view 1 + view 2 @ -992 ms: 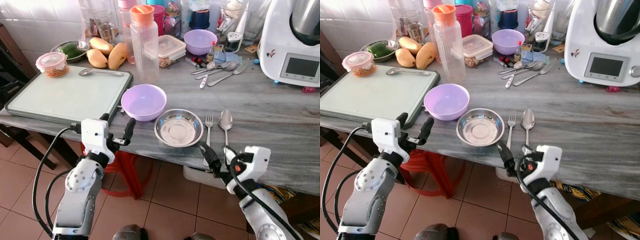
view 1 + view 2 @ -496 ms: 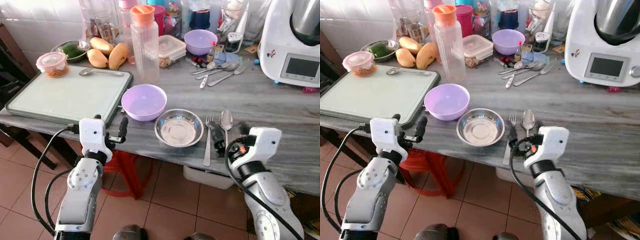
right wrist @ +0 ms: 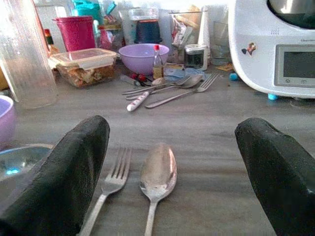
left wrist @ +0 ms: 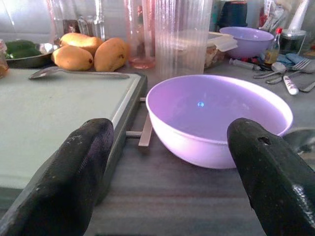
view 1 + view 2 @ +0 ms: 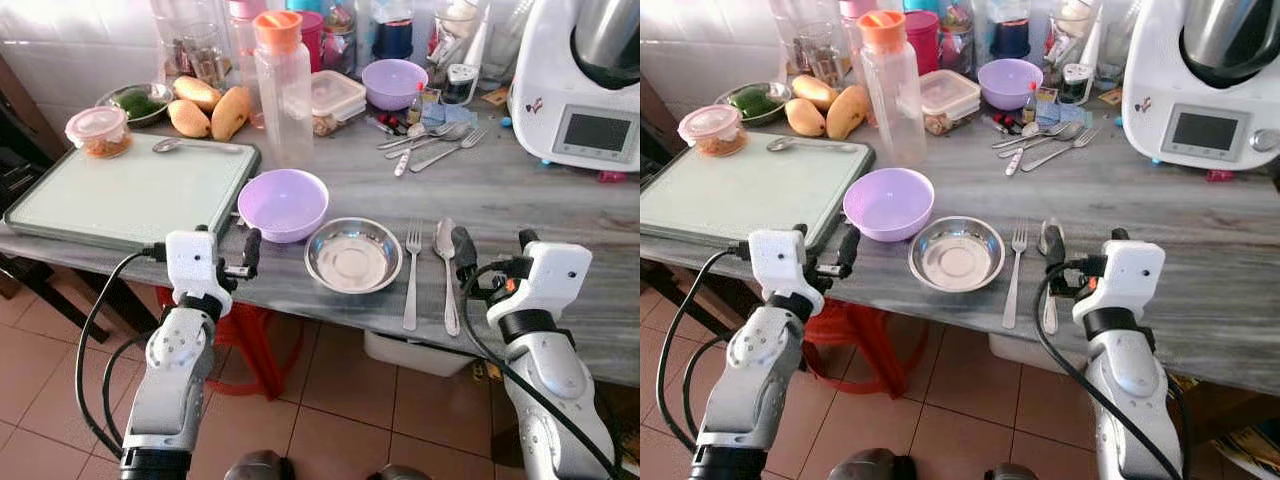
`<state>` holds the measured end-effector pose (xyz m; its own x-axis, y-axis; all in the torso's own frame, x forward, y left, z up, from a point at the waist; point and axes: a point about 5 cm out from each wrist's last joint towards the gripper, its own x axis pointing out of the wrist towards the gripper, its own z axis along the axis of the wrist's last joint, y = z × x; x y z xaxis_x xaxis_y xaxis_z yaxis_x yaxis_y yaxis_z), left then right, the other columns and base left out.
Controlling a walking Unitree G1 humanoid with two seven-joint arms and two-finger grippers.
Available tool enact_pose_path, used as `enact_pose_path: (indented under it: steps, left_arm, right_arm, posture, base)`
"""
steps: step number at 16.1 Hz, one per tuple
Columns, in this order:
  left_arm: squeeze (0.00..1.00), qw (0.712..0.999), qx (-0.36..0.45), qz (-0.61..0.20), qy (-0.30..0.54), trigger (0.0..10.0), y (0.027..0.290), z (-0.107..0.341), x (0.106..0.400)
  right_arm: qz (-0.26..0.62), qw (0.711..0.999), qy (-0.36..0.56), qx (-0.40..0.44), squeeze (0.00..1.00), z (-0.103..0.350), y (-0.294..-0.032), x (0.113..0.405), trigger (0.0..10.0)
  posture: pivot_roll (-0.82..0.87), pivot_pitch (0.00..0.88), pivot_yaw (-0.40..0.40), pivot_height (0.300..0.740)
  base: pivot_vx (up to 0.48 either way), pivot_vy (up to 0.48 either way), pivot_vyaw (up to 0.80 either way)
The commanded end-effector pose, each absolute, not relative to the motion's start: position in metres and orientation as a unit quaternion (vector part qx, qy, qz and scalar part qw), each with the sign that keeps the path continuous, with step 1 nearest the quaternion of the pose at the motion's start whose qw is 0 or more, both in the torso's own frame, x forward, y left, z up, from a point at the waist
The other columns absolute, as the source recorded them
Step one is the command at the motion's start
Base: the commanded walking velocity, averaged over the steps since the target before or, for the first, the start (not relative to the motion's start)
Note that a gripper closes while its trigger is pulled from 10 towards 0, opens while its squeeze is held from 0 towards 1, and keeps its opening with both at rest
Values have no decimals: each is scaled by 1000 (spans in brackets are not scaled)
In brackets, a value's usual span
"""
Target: Setting the table
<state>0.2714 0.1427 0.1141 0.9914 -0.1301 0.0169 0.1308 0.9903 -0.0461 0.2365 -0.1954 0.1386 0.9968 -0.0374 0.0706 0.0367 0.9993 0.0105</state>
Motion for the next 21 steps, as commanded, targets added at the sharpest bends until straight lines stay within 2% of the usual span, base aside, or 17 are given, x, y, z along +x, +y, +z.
enact_pose_path:
  steps: [1, 9, 21]
  left_arm:
    - [0, 998, -21, -56, -7, 10000, 146, 114, 273]
    - [0, 998, -25, -55, -10, 10000, 145, 114, 274]
    - [0, 998, -23, -52, -9, 10000, 145, 113, 276]
  right_arm:
    - [-16, 999, -42, 2, 0, 140, -192, 239, 10000]
    - [-16, 999, -39, -1, 0, 135, -191, 241, 10000]
    - [-12, 999, -35, 1, 0, 132, -190, 242, 10000]
  posture:
    - [-32, 0, 52, 740]
    - [-31, 0, 49, 740]
    - [-32, 0, 47, 740]
  base:
    - [0, 0, 0]
    - [0, 0, 0]
    - [-268, 0, 0]
